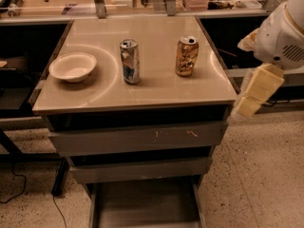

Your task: Place redbull can into bottom drawer

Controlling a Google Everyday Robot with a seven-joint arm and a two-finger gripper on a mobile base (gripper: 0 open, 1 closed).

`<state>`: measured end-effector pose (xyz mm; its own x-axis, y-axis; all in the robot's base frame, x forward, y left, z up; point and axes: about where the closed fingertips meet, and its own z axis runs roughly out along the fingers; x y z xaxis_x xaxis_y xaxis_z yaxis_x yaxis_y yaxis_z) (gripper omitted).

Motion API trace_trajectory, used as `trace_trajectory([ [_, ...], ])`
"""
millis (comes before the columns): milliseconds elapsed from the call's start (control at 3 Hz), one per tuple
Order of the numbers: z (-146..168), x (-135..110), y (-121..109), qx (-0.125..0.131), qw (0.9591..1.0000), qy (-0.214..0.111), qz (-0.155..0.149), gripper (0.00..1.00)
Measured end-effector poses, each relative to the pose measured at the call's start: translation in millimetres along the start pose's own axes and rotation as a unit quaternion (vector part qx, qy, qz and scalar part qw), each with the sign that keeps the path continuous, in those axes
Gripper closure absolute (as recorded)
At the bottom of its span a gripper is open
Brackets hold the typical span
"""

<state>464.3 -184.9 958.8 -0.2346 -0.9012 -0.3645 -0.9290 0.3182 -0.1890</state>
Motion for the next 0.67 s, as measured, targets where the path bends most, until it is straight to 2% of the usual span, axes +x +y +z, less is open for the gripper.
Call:
trace_trajectory([
  [333,34.3,-27.9,-8.2,-0.042,0.9974,-0.055,0.021,0.0],
  [667,48.0,-50.3,-7.6,-0.078,0.9939,-0.079,-0.005,0.0],
])
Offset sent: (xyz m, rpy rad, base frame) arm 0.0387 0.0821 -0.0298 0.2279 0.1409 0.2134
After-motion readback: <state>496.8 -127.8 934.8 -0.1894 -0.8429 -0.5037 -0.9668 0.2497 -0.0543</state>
